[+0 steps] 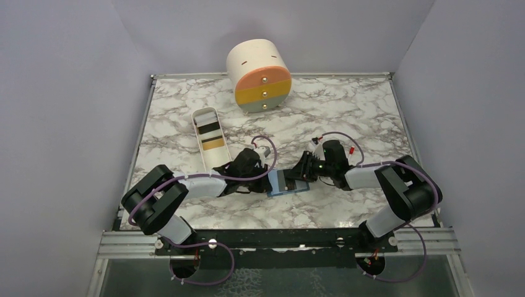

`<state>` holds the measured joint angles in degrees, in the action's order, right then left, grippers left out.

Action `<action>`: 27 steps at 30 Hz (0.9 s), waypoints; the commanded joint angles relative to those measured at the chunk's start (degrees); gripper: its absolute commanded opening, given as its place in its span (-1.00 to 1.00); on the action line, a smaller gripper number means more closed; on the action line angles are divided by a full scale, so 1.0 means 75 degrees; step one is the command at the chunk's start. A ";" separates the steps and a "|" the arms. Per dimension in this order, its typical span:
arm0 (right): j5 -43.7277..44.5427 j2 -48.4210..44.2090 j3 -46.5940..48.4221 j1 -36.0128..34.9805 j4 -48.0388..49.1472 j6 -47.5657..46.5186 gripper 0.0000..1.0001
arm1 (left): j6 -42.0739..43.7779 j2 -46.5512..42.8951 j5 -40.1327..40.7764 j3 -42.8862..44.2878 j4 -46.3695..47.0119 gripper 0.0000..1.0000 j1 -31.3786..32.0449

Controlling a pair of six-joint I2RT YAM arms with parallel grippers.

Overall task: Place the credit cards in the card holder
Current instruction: Insert the credit card into the card holder.

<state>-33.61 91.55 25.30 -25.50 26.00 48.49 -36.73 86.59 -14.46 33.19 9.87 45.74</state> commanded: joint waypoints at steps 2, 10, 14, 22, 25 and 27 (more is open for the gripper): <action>0.0717 -0.0354 0.0164 -0.0011 -0.0999 -0.0674 -0.33 | 0.0011 0.0058 -0.0018 -0.0111 -0.0126 -0.77 0.0097; 0.0526 -0.0296 0.0318 -0.0011 -0.1017 -0.0946 -0.65 | 0.0034 0.0148 -0.0006 -0.0065 -0.0035 -0.76 0.0100; 0.0276 -0.0124 0.0360 -0.0022 -0.0847 -0.0916 -0.78 | 0.0128 0.0234 -0.0007 0.0084 0.0003 -0.77 0.0100; -0.0074 0.0247 0.0428 -0.0205 -0.0645 -0.0928 -0.82 | 0.0287 0.0378 0.0088 0.0399 -0.0146 -0.76 0.0100; -0.0015 0.0151 0.0392 -0.0279 -0.0598 -0.0866 -0.81 | 0.0274 0.0436 0.0044 0.0431 -0.0128 -0.76 0.0101; 0.0008 0.0073 0.0440 -0.0290 -0.0723 -0.0906 -0.73 | 0.0289 0.0437 0.0041 0.0431 -0.0141 -0.76 0.0100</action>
<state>-32.53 92.38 27.88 -26.63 21.06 42.78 -35.75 88.51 -14.50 35.24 9.50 46.15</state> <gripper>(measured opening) 0.104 0.118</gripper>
